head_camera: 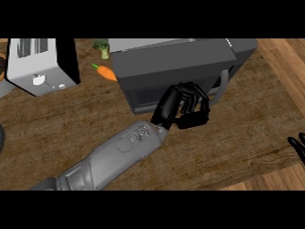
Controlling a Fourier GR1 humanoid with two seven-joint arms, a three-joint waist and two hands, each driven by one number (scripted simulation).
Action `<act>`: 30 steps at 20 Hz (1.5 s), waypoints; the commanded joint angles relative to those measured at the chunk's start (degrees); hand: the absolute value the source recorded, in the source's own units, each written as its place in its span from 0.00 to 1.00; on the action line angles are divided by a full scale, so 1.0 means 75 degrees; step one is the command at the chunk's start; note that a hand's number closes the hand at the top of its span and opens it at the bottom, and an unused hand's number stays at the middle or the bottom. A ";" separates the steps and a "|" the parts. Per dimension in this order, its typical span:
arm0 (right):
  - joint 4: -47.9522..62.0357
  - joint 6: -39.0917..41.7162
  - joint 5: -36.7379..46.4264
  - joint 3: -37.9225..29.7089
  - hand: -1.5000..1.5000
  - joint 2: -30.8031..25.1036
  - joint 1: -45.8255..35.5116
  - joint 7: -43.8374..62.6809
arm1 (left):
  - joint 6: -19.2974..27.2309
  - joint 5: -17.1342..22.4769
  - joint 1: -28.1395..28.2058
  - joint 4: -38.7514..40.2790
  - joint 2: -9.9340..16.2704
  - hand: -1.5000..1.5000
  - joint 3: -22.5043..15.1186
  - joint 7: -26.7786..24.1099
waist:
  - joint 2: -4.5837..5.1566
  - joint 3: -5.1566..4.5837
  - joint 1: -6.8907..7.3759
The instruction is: Pick up the milk, place it into the microwave and close the microwave
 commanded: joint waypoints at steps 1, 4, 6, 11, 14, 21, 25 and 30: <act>-0.0077 0.0003 -0.0216 -0.0101 0.00 -0.0148 -0.0076 0.0150 | 0.0020 0.0442 -0.0450 0.0420 0.0003 1.00 0.0343 -0.0303 | 0.0041 0.0008 -0.0097; -0.0175 -0.0161 -0.0439 -0.0075 0.00 -0.0126 -0.0124 0.0332 | -0.0147 0.0753 -0.0632 0.0706 0.0003 1.00 0.0491 -0.0427 | 0.0081 0.0004 -0.0077; -0.0253 -0.0127 -0.0387 -0.0150 0.00 -0.0175 -0.0115 0.0287 | -0.0215 0.0901 -0.0696 0.0817 0.0003 1.00 0.0536 -0.0539 | 0.0087 0.0007 -0.0199; -0.0235 -0.0060 -0.0524 -0.0151 0.00 -0.0254 -0.0228 0.0348 | -0.0267 0.1433 -0.0619 0.0873 0.0003 1.00 0.0637 -0.0605 | 0.0148 0.0019 -0.0278; -0.0328 -0.0053 -0.0734 -0.0177 0.00 -0.0288 -0.0236 0.0401 | -0.0202 0.1632 -0.0522 0.0978 0.0003 1.00 0.0764 -0.0798 | 0.0169 0.0014 -0.0281; -0.0399 0.0158 -0.0978 -0.0109 0.00 -0.0426 -0.0338 0.0468 | 0.0142 0.1912 -0.0663 0.0998 0.0003 1.00 0.0871 -0.1278 | 0.0180 0.0023 -0.0228; -0.0561 0.0180 -0.1198 -0.0094 0.00 -0.0526 -0.0428 0.0566 | 0.0233 0.2028 -0.0572 0.1059 0.0003 1.00 0.0722 -0.1525 | 0.0231 0.0009 -0.0278; -0.0677 0.0406 -0.1297 -0.0104 0.00 -0.0633 -0.0345 0.0537 | 0.0281 0.2242 -0.0575 0.1138 0.0003 1.00 0.0677 -0.1711 | 0.0211 0.0024 -0.0421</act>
